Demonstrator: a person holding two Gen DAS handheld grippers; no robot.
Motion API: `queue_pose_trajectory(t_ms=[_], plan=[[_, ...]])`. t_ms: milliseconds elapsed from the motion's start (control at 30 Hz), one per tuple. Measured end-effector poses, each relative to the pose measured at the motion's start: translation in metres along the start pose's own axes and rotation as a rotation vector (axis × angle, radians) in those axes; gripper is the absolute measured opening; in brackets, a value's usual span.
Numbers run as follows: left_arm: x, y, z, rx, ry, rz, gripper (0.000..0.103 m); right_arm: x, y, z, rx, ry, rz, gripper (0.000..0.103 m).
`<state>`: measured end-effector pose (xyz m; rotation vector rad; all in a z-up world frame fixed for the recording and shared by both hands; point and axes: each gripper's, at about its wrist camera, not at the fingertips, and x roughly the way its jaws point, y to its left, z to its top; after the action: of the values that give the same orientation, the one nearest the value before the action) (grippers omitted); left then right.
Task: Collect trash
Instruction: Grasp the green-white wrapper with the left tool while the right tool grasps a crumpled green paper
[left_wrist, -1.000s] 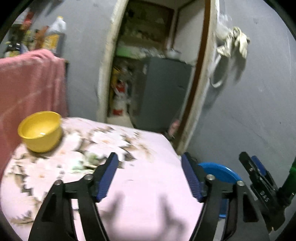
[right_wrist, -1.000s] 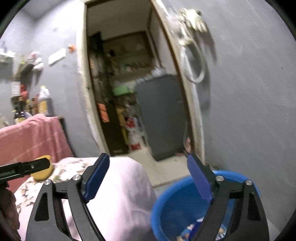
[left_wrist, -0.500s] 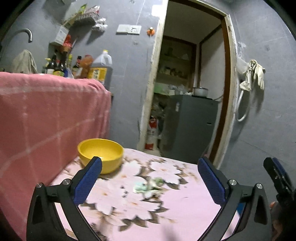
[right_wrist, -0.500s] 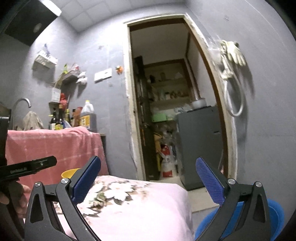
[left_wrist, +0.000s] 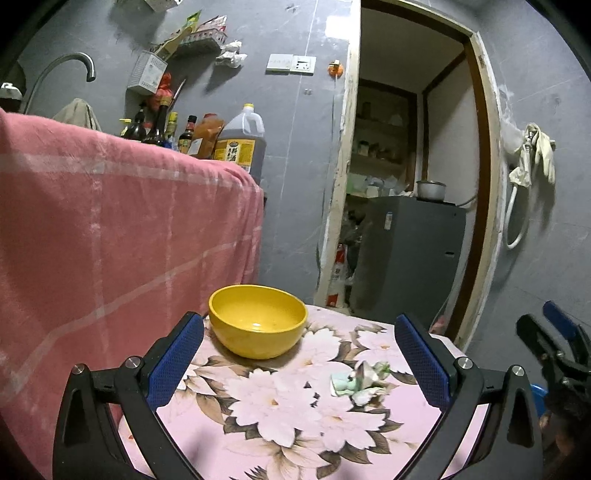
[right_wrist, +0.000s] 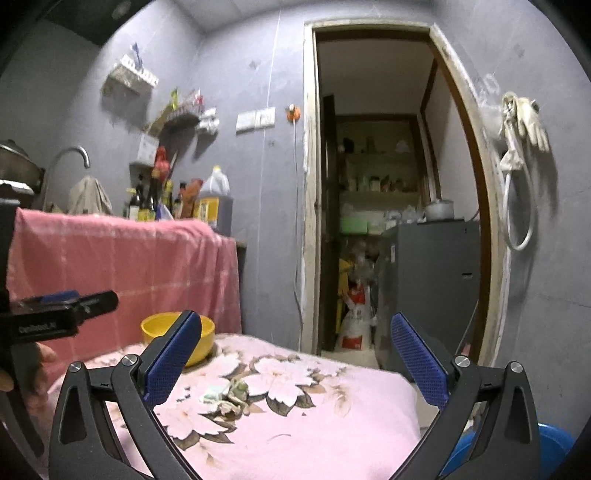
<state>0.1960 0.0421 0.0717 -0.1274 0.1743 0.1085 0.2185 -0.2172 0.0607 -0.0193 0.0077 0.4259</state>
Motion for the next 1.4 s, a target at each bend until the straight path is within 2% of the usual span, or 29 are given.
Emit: queue_pose_trajectory(t_ms=[300, 367, 400, 467, 600, 700, 967, 1067, 1100, 1200, 1400], plan=[[0.036, 0.015, -0.004, -0.005, 0.105, 0.012, 0.101, 0.077, 0.000, -0.006, 0.064, 0.326, 0.057, 0.103], [0.043, 0.018, -0.006, -0.006, 0.132, 0.013, 0.101, 0.090, 0.001, -0.010, 0.063, 0.382, 0.072, 0.096], [0.047, 0.019, -0.006, -0.006, 0.147, 0.014, 0.101, 0.095, 0.002, -0.012, 0.063, 0.406, 0.081, 0.087], [0.055, 0.021, -0.009, -0.009, 0.188, 0.013, 0.101, 0.110, 0.004, -0.017, 0.066, 0.478, 0.095, 0.079], [0.070, 0.025, -0.015, -0.023, 0.272, 0.017, 0.101, 0.134, 0.009, -0.033, 0.078, 0.625, 0.129, 0.055], [0.079, 0.028, -0.021, -0.028, 0.324, 0.037, 0.101, 0.147, 0.017, -0.048, 0.072, 0.725, 0.165, 0.049], [0.097, 0.031, -0.032, -0.048, 0.430, 0.028, 0.101, 0.156, 0.041, -0.065, 0.002, 0.828, 0.265, 0.045], [0.102, 0.031, -0.034, -0.063, 0.454, 0.023, 0.101, 0.163, 0.048, -0.072, -0.018, 0.872, 0.295, 0.040], [0.103, 0.031, -0.035, -0.065, 0.462, 0.020, 0.101, 0.165, 0.049, -0.073, -0.022, 0.882, 0.303, 0.035], [0.104, 0.030, -0.035, -0.067, 0.481, 0.013, 0.101, 0.167, 0.049, -0.075, -0.023, 0.897, 0.321, 0.027], [0.106, 0.024, -0.037, -0.060, 0.520, -0.047, 0.100, 0.154, 0.035, -0.073, -0.021, 0.903, 0.333, 0.018]])
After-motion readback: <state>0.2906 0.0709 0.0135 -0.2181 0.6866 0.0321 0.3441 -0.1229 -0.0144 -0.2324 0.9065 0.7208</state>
